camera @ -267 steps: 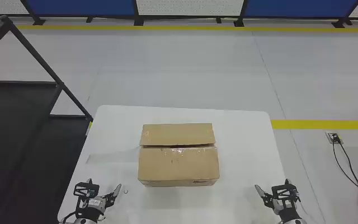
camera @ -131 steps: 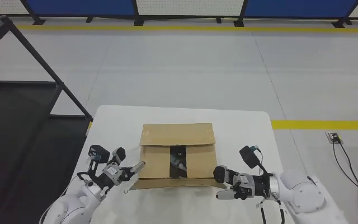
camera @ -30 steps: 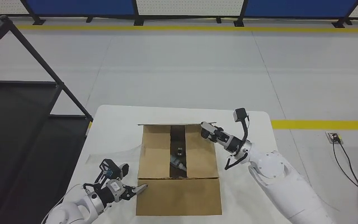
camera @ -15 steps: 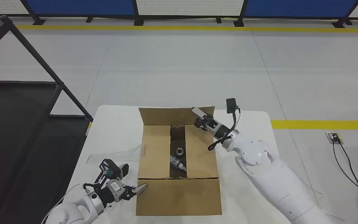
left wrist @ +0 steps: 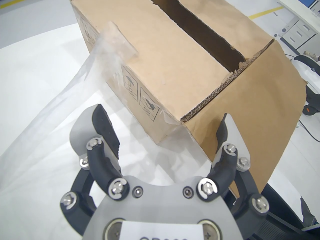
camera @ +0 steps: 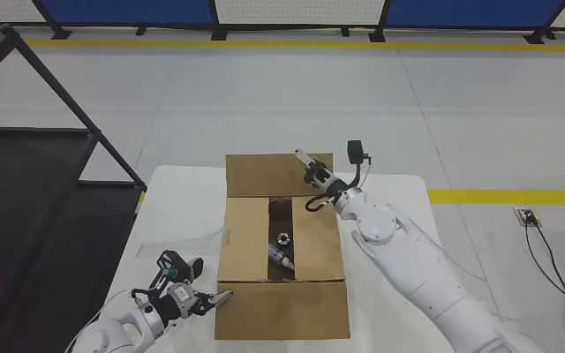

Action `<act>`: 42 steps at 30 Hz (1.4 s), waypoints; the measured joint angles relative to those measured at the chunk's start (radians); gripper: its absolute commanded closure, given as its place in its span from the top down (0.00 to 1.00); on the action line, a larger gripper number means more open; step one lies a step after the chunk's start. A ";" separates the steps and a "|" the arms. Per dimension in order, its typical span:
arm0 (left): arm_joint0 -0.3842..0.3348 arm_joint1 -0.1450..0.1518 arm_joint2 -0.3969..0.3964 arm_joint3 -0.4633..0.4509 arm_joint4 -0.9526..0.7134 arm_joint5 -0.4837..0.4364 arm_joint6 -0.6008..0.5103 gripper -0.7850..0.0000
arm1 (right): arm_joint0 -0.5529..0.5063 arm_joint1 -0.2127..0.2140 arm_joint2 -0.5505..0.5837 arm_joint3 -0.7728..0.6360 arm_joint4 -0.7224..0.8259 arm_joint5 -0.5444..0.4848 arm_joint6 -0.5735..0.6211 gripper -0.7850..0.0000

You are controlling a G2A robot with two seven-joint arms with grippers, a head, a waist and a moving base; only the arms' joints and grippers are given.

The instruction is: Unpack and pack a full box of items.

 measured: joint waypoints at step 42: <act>-0.017 0.020 0.063 0.047 0.104 0.021 0.060 1.00 | 0.135 -0.173 0.026 0.399 -0.056 -0.053 0.116 1.00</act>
